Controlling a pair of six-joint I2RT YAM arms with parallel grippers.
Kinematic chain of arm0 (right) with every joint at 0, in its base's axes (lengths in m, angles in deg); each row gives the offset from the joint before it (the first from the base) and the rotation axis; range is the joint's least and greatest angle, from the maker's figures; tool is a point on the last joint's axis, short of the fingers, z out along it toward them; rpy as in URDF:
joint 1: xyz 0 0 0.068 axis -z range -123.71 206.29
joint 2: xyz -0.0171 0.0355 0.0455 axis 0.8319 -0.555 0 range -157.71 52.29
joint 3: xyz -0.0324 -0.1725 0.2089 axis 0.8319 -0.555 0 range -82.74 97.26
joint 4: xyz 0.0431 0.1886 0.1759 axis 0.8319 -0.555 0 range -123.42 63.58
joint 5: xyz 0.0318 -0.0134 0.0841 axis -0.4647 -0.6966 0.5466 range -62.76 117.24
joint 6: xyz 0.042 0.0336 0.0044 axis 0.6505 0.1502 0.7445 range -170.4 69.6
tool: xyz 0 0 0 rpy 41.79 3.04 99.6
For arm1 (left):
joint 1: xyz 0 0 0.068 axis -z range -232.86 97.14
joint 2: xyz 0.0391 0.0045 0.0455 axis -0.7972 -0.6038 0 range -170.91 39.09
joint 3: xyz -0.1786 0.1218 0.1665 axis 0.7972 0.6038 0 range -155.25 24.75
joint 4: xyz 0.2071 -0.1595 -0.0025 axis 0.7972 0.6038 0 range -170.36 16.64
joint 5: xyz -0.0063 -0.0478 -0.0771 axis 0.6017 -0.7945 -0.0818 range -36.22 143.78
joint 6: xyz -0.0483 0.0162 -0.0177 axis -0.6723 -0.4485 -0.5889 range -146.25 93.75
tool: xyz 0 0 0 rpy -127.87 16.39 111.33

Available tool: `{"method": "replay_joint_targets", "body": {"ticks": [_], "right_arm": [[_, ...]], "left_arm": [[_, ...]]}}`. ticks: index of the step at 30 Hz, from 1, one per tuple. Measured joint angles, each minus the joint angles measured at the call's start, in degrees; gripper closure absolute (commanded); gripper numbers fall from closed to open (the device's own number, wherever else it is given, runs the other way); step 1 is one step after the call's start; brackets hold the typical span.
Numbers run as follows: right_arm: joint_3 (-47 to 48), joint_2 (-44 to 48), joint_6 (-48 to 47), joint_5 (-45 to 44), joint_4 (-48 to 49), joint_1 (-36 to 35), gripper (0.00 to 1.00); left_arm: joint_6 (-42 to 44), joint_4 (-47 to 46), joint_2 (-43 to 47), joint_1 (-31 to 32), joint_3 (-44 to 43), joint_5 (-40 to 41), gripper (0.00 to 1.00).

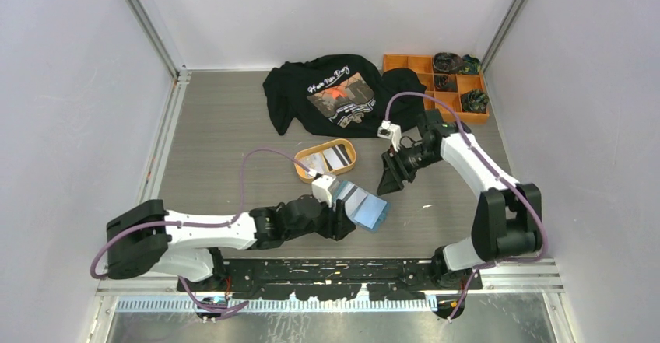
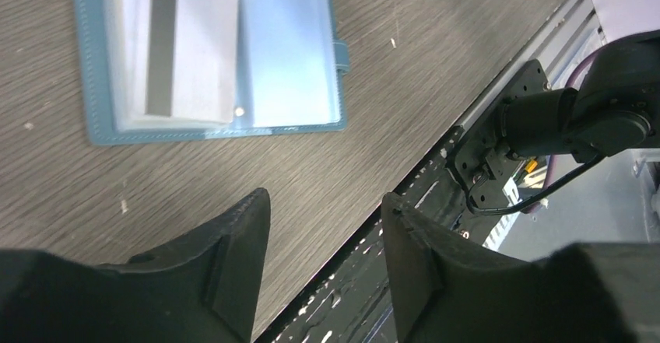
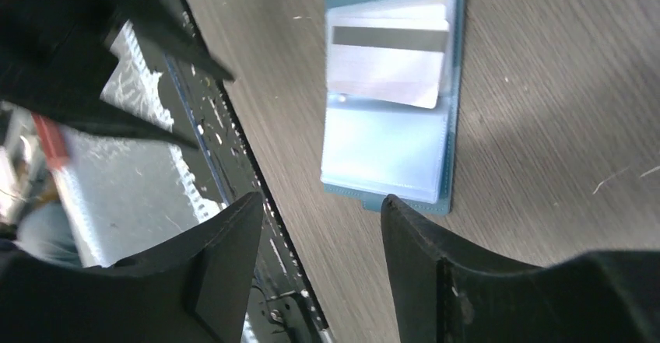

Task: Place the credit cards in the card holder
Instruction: Insert the credit card into the card holder.

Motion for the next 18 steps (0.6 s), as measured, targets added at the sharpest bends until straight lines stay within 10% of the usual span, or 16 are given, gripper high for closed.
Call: {"method": "replay_joint_targets", "body": {"ticks": [5, 18], "right_arm": [[-0.7, 9.0, -18.3, 6.2, -7.1, 0.7, 0.30], [6.0, 11.7, -53.7, 12.8, -25.8, -0.5, 0.24]], "left_arm": [[-1.1, -2.5, 5.7, -1.1, 6.1, 1.4, 0.16], [-6.6, -12.0, 8.7, -5.2, 16.5, 2.6, 0.15]]}}
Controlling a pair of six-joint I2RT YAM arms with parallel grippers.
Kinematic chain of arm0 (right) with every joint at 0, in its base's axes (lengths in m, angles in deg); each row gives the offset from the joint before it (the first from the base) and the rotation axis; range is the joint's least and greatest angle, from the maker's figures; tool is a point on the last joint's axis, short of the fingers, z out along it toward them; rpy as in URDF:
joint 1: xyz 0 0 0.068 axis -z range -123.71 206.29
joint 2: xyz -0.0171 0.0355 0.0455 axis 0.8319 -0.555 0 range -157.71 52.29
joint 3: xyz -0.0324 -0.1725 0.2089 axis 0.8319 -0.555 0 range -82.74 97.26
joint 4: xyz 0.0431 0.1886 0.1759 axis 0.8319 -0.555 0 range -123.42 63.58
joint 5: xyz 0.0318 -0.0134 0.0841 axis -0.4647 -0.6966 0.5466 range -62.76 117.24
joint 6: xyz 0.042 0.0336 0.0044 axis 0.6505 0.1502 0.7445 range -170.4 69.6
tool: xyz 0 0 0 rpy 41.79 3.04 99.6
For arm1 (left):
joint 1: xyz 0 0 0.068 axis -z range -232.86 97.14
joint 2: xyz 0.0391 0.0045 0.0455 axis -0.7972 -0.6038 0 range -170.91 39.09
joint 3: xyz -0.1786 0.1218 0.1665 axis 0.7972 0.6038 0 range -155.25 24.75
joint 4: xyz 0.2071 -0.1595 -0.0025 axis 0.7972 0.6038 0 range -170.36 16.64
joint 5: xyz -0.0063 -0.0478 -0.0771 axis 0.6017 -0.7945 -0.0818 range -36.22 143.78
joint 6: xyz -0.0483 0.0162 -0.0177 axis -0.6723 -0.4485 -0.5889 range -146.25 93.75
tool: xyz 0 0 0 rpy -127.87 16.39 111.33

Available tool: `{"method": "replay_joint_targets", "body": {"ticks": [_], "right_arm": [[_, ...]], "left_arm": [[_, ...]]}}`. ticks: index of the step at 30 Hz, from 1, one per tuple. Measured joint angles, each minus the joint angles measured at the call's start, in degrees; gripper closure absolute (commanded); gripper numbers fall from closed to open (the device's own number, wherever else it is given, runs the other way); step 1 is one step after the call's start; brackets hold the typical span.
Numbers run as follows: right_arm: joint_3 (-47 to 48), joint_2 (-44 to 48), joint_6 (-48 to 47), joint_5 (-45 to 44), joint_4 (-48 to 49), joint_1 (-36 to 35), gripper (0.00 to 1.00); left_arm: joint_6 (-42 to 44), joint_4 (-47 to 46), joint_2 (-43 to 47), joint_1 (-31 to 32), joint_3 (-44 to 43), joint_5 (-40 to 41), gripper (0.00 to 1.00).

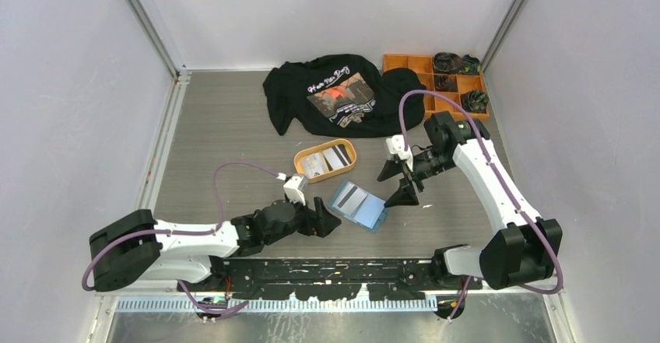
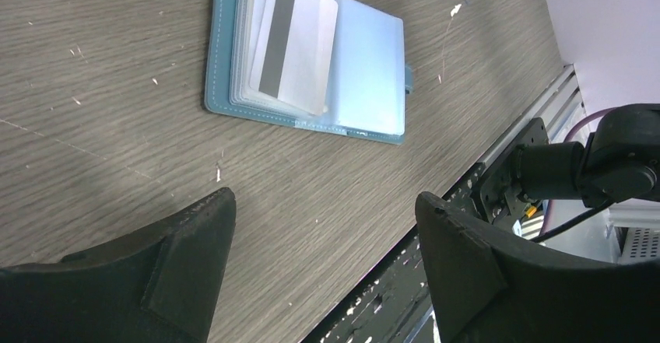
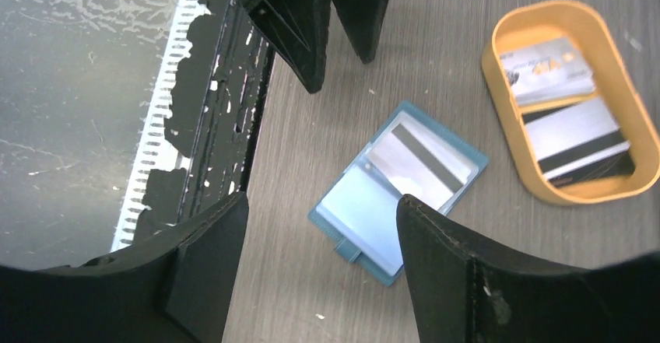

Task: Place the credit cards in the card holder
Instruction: Insert the credit card into the card holder, then close the card holder at the center of the board.

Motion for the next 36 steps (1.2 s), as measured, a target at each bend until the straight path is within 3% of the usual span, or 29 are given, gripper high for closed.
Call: {"method": "replay_joint_targets", "body": {"ticks": [6, 11, 23, 31, 36], "right_arm": [[-0.4, -0.5, -8.0, 1.4, -3.7, -1.3, 0.22], [-5.1, 0.0, -9.3, -2.1, -2.3, -1.6, 0.23], [-8.5, 1.1, -3.7, -9.0, 6.1, -4.5, 0.26], [-10.6, 0.5, 4.7, -16.1, 14.6, -12.2, 0.29], [-10.8, -0.1, 6.6, -18.4, 17.2, -12.6, 0.34]], "left_arm": [[-0.7, -1.0, -1.0, -0.7, 0.2, -1.4, 0.16], [-1.7, -3.1, -0.2, -0.7, 3.0, -0.8, 0.16], [-1.6, -1.5, 3.7, -1.9, 3.4, -1.4, 0.16], [-1.7, 0.6, 5.2, -5.6, 3.0, -5.5, 0.17], [-1.7, 0.6, 5.2, -8.6, 3.0, -8.1, 0.17]]}}
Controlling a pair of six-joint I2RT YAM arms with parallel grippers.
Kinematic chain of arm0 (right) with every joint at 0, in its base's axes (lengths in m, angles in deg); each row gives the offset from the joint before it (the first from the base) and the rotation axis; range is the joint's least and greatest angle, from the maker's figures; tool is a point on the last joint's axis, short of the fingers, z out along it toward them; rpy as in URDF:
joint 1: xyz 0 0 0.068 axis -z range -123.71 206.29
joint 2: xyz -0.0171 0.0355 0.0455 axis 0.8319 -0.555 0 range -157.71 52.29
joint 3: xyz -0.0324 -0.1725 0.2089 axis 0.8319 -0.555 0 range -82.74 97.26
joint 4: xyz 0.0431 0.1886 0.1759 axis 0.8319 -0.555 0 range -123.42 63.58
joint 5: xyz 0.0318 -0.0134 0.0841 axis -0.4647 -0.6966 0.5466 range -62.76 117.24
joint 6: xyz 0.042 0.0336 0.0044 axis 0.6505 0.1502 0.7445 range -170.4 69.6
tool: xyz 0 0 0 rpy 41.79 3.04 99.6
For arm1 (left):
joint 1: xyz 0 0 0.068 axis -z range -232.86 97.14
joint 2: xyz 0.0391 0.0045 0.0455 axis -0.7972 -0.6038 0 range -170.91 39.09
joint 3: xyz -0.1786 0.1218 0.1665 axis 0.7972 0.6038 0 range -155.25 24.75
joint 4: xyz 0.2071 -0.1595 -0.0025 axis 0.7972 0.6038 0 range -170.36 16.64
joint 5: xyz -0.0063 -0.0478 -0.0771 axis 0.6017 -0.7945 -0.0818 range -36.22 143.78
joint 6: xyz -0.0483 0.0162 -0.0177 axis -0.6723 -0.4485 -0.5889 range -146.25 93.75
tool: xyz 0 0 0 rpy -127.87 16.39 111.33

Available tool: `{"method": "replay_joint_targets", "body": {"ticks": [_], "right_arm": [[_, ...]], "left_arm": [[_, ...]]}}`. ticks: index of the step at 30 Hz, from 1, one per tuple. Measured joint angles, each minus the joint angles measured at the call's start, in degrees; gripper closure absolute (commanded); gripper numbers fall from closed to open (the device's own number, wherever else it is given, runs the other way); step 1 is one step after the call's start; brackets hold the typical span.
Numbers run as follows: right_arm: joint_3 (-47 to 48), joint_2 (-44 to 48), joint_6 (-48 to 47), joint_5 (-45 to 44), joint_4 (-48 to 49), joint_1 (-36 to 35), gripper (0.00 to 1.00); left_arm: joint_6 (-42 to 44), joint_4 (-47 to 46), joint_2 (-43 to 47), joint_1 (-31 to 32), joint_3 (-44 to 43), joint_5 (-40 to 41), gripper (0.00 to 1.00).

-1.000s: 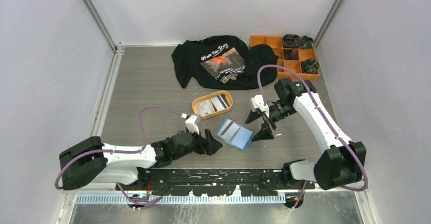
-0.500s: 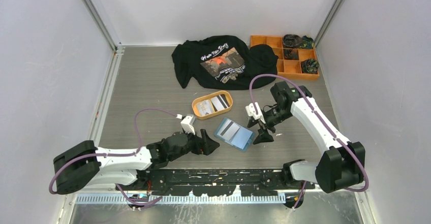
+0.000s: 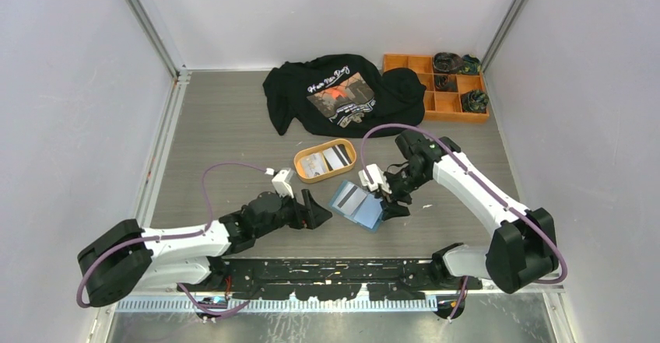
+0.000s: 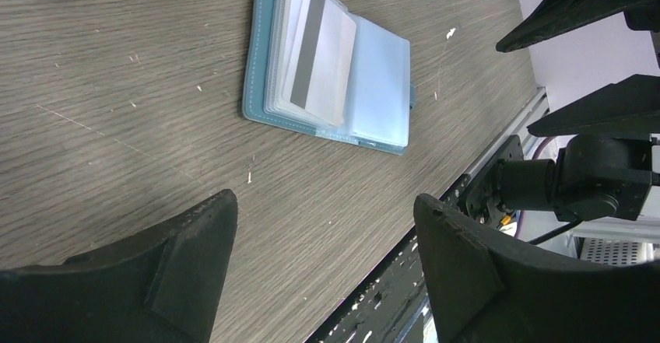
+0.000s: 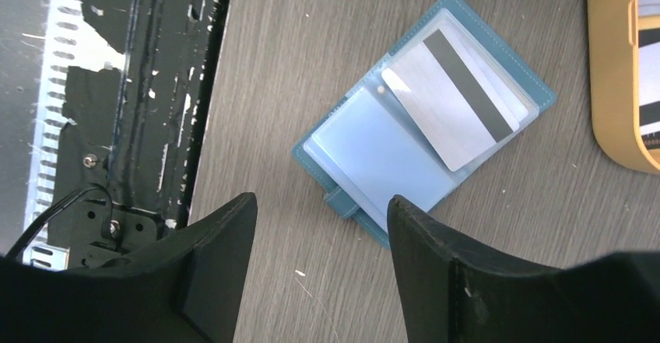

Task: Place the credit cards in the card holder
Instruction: Close the card holder at the center of the board.

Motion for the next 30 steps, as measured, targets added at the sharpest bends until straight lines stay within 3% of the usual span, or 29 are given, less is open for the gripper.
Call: {"method": "replay_joint_targets", "body": {"ticks": [19, 28, 30], "right_arm": [[-2.7, -0.5, 11.2, -9.2, 12.0, -5.3, 0.73], [-3.9, -6.8, 18.5, -15.4, 20.0, -10.9, 0.88], [-5.0, -8.3, 20.4, -17.4, 23.1, -12.8, 0.92]], "left_arm": [[-2.1, -5.4, -6.5, -2.9, 2.0, -1.4, 0.22], [-2.3, -2.1, -8.2, -3.5, -0.2, 1.8, 0.24], [-1.1, -1.2, -9.1, -4.0, -2.3, 1.8, 0.28]]}}
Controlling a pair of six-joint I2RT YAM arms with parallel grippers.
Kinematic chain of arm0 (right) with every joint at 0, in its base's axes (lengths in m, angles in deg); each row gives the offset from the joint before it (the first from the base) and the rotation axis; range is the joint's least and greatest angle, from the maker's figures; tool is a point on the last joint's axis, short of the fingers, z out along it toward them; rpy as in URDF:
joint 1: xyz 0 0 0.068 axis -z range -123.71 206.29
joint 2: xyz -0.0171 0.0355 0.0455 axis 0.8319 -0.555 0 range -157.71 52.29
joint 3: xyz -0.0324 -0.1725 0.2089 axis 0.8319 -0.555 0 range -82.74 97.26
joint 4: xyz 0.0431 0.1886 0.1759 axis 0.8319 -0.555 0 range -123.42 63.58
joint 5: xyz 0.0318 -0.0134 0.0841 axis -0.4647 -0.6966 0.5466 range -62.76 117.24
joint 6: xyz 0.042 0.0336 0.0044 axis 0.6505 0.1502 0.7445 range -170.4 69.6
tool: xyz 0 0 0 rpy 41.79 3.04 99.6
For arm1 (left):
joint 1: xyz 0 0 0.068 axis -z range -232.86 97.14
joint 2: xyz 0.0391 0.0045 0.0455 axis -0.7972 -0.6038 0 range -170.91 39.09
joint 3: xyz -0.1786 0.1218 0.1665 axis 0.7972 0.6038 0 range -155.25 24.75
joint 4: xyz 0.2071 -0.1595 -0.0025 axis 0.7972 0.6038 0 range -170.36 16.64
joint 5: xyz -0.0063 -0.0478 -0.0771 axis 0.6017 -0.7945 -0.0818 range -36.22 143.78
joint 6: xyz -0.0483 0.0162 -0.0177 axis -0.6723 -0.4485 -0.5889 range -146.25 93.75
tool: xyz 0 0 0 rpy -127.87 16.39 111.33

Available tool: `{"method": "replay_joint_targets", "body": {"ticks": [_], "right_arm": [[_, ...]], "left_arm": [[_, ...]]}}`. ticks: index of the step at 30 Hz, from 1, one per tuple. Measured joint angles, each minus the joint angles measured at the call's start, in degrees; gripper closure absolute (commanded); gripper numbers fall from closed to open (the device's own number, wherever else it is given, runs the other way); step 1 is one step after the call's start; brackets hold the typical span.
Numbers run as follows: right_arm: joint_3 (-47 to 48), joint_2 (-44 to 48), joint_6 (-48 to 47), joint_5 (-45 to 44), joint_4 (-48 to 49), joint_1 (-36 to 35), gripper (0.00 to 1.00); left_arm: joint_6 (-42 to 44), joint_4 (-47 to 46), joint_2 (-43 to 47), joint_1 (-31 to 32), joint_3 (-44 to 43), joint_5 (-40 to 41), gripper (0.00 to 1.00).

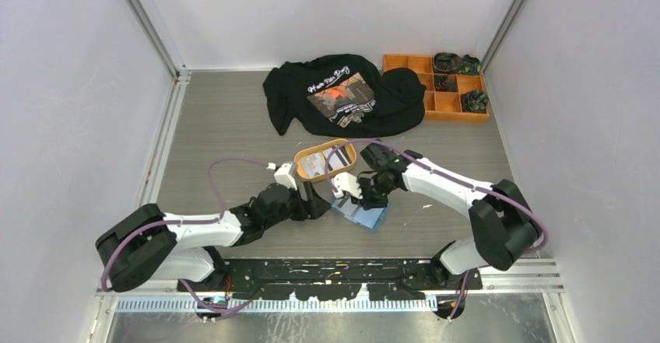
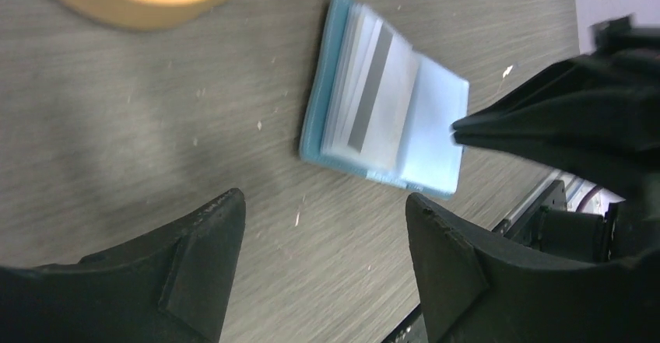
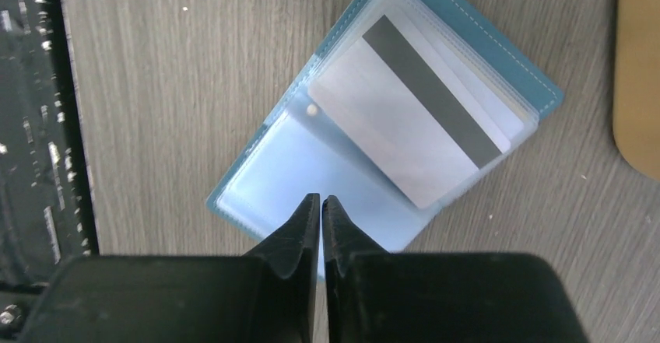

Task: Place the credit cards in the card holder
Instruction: Close the card holder at the center of the board.

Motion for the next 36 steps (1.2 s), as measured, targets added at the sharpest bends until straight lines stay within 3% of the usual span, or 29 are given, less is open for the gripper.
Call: {"method": "replay_joint_targets", "body": {"ticks": [6, 11, 16, 26, 36], "right_arm": [[-1.3, -3.9, 4.3, -4.9, 6.8, -3.0, 0.94], [-2.4, -4.5, 4.6, -7.6, 9.7, -3.0, 0.95], [-2.9, -4.5, 4.6, -9.5, 11.1, -3.1, 0.95], [-4.9, -5.1, 9.0, -13.9, 19.7, -4.4, 0.94], [-5.7, -5.1, 14.9, -15.0, 23.5, -4.4, 0.92]], "left_arm": [[1.1, -2.1, -6.8, -3.5, -5.0, -2.8, 0.43], [-1.9, -8.7, -16.3, -6.7, -6.1, -8.0, 0.49], [-5.5, -15.8, -23.3, -8.3, -8.6, -13.1, 0.49], [-9.4, -15.9, -24.6, -8.0, -9.2, -16.2, 0.50], [-11.5, -16.7, -24.5, -4.5, -8.5, -14.2, 0.50]]}}
